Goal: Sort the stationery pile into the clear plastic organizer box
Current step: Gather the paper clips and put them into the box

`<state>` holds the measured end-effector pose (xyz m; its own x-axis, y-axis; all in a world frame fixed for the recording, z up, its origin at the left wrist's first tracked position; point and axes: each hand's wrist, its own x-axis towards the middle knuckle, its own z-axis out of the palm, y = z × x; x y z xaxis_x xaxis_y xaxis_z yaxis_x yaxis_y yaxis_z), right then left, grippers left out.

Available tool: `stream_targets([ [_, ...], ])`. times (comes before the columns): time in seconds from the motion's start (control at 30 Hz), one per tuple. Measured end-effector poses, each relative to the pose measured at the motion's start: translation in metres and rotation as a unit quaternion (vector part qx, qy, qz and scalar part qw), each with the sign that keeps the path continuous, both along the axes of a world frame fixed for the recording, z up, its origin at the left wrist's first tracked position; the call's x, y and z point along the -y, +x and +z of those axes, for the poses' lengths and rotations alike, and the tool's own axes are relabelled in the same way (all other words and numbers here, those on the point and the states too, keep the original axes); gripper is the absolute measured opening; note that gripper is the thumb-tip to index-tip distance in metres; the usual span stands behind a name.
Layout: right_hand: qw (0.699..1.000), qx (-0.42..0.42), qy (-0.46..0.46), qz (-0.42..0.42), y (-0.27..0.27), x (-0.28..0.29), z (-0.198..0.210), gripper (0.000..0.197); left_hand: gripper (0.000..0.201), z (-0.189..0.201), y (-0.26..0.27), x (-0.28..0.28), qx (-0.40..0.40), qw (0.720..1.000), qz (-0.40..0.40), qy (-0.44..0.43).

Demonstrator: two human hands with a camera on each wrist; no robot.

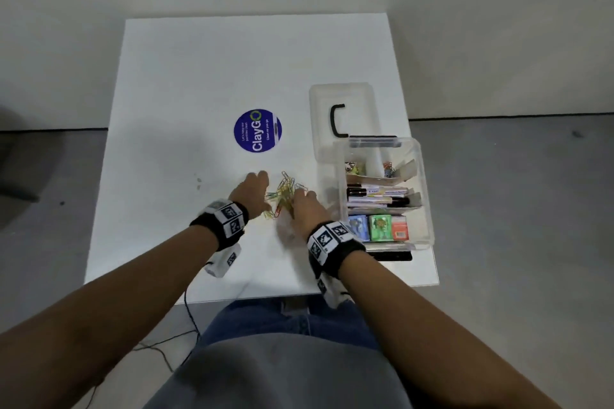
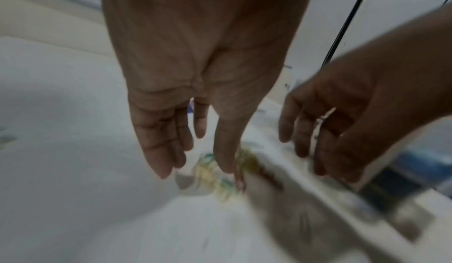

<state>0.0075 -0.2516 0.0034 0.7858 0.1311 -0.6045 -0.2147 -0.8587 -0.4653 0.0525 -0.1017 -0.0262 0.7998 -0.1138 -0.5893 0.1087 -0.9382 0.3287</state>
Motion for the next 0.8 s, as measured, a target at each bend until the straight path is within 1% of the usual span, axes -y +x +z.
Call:
stream_targets([
  [0.03, 0.999, -0.032, -0.031, -0.007, -0.006, -0.005, -0.012, 0.035, 0.057, -0.007, -0.012, -0.013, -0.036, 0.999, -0.002, 0.031],
  [0.07, 0.997, -0.049, -0.058, -0.013, -0.010, -0.007, -0.023, 0.036, 0.060, -0.013, -0.021, -0.022, -0.051, 0.998, 0.002, 0.045],
  [0.1, 0.996, -0.059, -0.072, -0.014, -0.014, -0.007, -0.032, 0.038, 0.059, -0.018, -0.028, -0.028, -0.048, 0.998, 0.005, 0.043],
  [0.23, 0.998, -0.053, -0.036, 0.008, -0.016, -0.011, -0.049, 0.048, 0.038, -0.033, -0.035, -0.025, 0.027, 0.999, -0.008, -0.032],
  [0.3, 0.999, -0.029, -0.030, -0.014, -0.011, -0.017, -0.052, 0.047, 0.031, -0.036, -0.028, -0.015, 0.055, 0.996, -0.028, -0.058],
  [0.37, 0.998, -0.009, -0.036, -0.049, 0.000, -0.022, -0.052, 0.051, 0.033, -0.036, -0.018, -0.007, 0.064, 0.995, -0.050, -0.067],
  [0.43, 0.996, 0.010, -0.058, -0.072, 0.012, -0.023, -0.050, 0.058, 0.049, -0.035, -0.005, -0.004, 0.079, 0.992, -0.084, -0.050],
  [0.5, 0.992, 0.037, -0.089, -0.084, 0.022, -0.018, -0.050, 0.062, 0.077, -0.033, 0.005, -0.004, 0.089, 0.987, -0.129, -0.032],
  [0.57, 0.990, 0.052, -0.104, -0.083, 0.026, -0.016, -0.051, 0.074, 0.105, -0.032, 0.015, -0.005, 0.086, 0.980, -0.177, -0.003],
  [0.6, 0.991, 0.051, -0.102, -0.075, 0.027, -0.016, -0.053, 0.083, 0.113, -0.032, 0.019, -0.005, 0.079, 0.977, -0.197, 0.016],
  [0.63, 0.992, 0.048, -0.101, -0.063, 0.026, -0.018, -0.056, 0.089, 0.116, -0.033, 0.021, -0.006, 0.071, 0.975, -0.210, 0.031],
  [0.67, 0.992, 0.053, -0.104, -0.046, 0.025, -0.020, -0.059, 0.090, 0.114, -0.034, 0.022, -0.006, 0.066, 0.973, -0.219, 0.037],
  [0.7, 0.992, 0.057, -0.108, -0.033, 0.025, -0.023, -0.061, 0.085, 0.108, -0.035, 0.023, -0.005, 0.065, 0.972, -0.222, 0.034],
  [0.73, 0.993, 0.057, -0.103, -0.027, 0.023, -0.024, -0.063, 0.078, 0.098, -0.036, 0.023, -0.005, 0.068, 0.973, -0.219, 0.018],
  [0.8, 0.994, 0.056, -0.083, -0.036, 0.022, -0.025, -0.065, 0.055, 0.075, -0.038, 0.021, -0.005, 0.077, 0.974, -0.212, -0.027],
])
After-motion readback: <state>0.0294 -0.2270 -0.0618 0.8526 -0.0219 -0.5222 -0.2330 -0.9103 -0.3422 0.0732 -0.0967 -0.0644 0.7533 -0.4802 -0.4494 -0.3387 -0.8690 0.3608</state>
